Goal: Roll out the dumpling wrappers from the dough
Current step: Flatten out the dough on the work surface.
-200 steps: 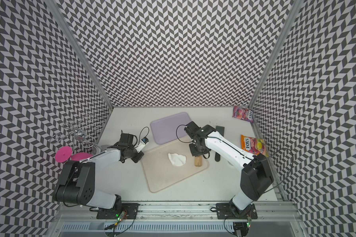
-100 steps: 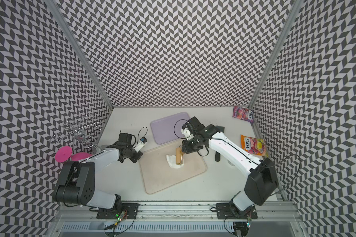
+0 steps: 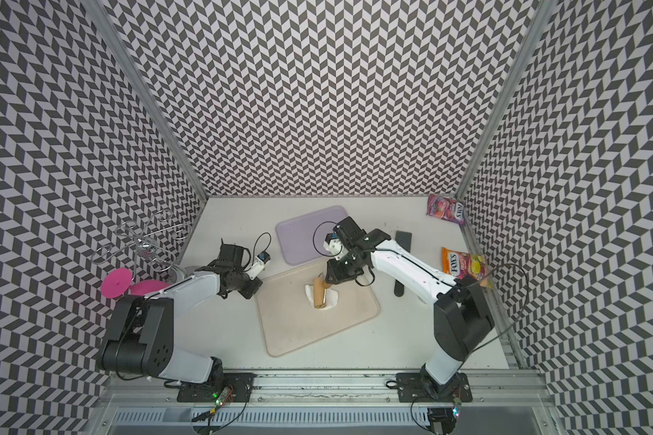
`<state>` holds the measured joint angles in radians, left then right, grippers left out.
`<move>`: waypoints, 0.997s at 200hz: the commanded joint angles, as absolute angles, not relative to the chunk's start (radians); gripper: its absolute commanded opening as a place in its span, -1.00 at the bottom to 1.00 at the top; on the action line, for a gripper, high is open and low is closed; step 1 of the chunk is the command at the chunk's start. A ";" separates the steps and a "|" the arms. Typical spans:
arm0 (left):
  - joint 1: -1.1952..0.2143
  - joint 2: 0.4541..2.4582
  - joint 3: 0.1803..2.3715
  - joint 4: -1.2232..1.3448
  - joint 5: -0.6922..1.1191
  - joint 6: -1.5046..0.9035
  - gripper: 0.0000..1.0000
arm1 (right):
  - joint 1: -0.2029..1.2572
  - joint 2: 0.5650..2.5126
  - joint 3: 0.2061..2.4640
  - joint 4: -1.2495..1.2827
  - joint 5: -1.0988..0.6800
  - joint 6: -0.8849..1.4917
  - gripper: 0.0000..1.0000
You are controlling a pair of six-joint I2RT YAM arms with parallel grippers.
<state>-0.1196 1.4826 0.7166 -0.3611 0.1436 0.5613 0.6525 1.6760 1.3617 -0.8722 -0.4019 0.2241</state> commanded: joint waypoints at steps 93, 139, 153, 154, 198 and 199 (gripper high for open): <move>-0.190 1.478 0.710 -0.398 0.149 0.517 -1.00 | 0.664 1.775 1.282 -0.749 -0.416 0.227 -1.00; -0.198 1.475 0.708 -0.395 0.150 0.505 -1.00 | 0.680 1.811 1.284 -0.763 -0.323 0.252 -1.00; -0.199 1.474 0.706 -0.393 0.151 0.500 -1.00 | 0.693 1.830 1.290 -0.770 -0.282 0.262 -1.00; -0.199 1.473 0.707 -0.393 0.151 0.500 -1.00 | 0.695 1.832 1.292 -0.771 -0.279 0.262 -1.00; -0.207 1.474 0.705 -0.390 0.158 0.487 -1.00 | 0.752 1.903 1.326 -0.778 -0.195 0.282 -1.00; -0.207 1.474 0.706 -0.390 0.157 0.487 -1.00 | 0.753 1.905 1.327 -0.777 -0.194 0.283 -1.00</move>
